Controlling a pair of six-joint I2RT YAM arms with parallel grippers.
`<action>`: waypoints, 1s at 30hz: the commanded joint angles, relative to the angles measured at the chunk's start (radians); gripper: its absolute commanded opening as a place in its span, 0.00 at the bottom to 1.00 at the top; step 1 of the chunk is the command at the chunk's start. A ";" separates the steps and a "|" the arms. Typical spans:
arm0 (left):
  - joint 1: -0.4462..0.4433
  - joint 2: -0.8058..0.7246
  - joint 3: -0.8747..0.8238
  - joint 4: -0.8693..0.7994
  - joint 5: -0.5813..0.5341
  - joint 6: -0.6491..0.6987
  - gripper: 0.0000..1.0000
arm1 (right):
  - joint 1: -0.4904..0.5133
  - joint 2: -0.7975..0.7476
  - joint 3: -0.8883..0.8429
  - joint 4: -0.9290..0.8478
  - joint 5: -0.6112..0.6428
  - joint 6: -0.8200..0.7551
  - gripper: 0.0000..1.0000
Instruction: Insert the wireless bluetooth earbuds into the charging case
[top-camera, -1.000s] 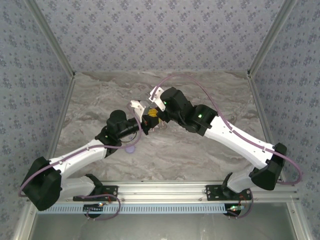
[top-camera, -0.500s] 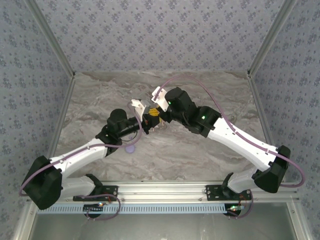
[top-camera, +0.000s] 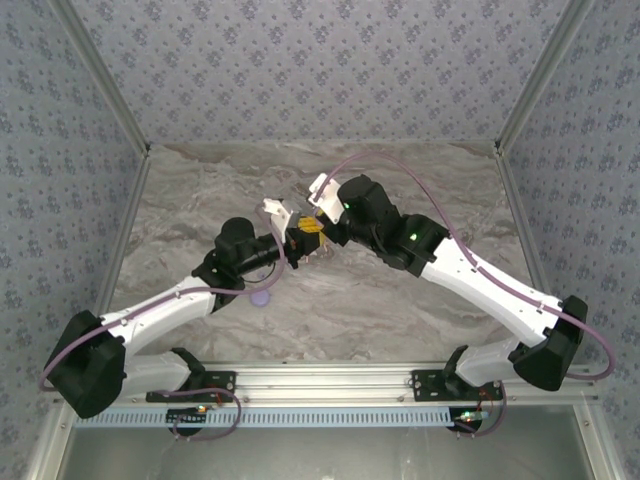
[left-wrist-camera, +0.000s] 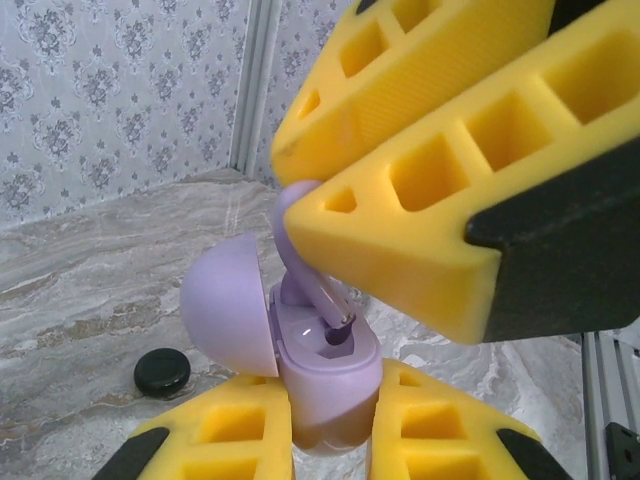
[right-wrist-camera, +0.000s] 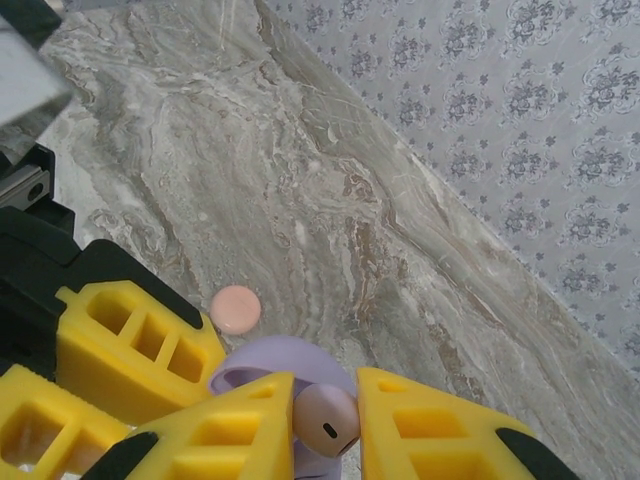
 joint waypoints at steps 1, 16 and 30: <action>0.001 0.003 0.039 0.056 0.026 -0.014 0.00 | -0.005 -0.023 -0.015 0.011 -0.026 -0.015 0.23; 0.002 0.007 0.040 0.065 0.019 -0.017 0.00 | -0.015 -0.033 -0.031 -0.005 -0.056 -0.007 0.22; 0.003 0.018 0.040 0.087 0.023 -0.023 0.00 | -0.041 -0.052 -0.052 -0.008 -0.123 0.012 0.23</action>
